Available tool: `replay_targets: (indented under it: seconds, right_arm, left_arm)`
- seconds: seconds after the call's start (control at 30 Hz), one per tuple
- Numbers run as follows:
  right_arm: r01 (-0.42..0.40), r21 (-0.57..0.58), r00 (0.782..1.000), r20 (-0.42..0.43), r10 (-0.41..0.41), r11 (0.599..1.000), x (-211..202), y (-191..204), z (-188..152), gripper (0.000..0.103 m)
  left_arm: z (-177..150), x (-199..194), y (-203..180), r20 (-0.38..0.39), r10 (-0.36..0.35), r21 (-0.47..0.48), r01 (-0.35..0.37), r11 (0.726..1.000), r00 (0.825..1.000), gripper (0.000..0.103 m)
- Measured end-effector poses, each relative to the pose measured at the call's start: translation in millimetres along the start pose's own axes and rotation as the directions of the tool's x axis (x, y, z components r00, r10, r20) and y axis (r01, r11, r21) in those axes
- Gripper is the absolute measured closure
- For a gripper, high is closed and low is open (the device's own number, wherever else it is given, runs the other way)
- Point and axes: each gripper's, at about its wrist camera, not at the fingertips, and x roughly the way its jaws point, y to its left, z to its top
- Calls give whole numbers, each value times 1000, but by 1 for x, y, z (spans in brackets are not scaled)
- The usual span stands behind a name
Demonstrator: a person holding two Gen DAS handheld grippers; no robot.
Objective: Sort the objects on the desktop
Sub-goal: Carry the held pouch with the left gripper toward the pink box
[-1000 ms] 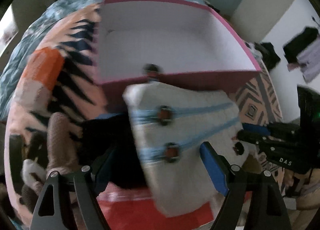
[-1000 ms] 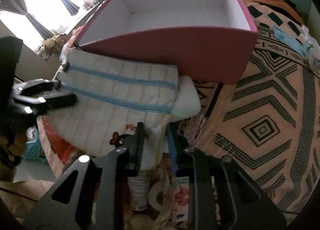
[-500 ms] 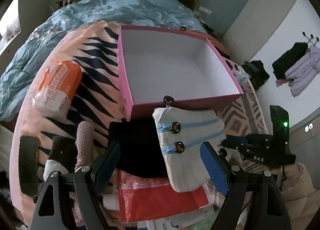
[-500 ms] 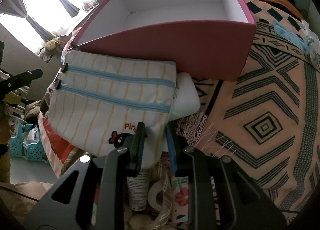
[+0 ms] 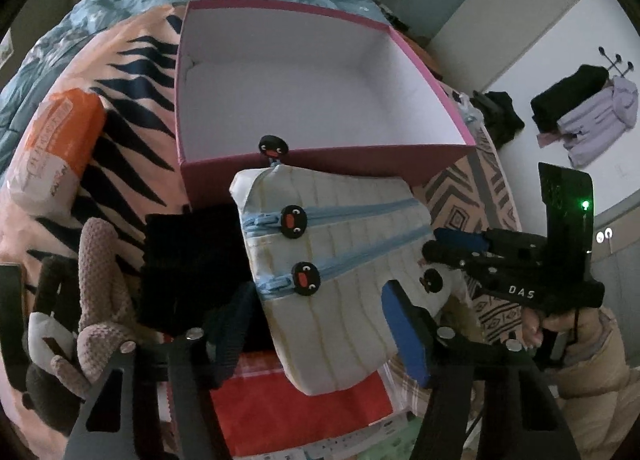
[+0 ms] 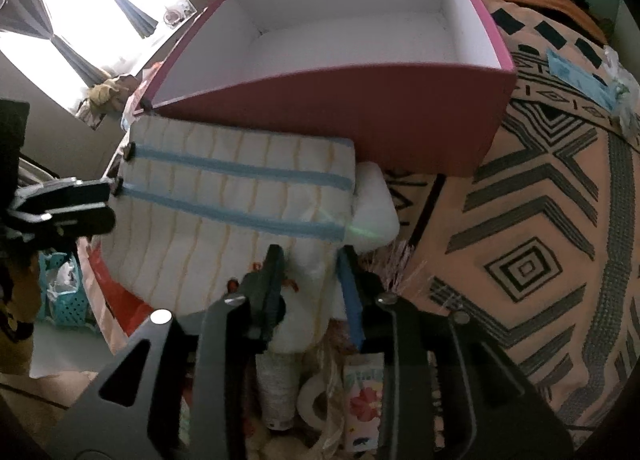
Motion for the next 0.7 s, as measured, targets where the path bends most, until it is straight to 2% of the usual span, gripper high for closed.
replay_targets:
  seconds: [0.07,0.2,0.33,0.47,0.57,0.63,0.7]
  right_arm:
    - [-12,6,1000,-4,12,1000,3,-1,3,62]
    - [-27,-14,999,-20,26,1000,6,1,5,62]
    - [-32,-11,999,-7,32,999,2,2,3,67]
    - [-59,4,998,30,59,998,-10,3,2,67]
    - [-39,-4,999,27,39,999,-9,3,2,69]
    - [-46,19,999,17,46,999,-6,-2,1,71]
    - [-35,30,999,6,35,999,-2,-2,2,71]
  left_arm:
    - [0,3,1,-10,-4,-12,4,1000,1000,43]
    - [-3,10,-3,-27,29,-14,-29,999,999,44]
    - [-2,8,-12,-13,74,-14,-74,997,997,44]
    - [0,4,-18,11,122,4,-122,993,992,44]
    - [1,9,-15,-9,121,2,-121,993,993,43]
    - [1,14,-11,-28,165,-5,-165,986,986,42]
    - [-3,11,-5,-29,163,-22,-164,986,986,42]
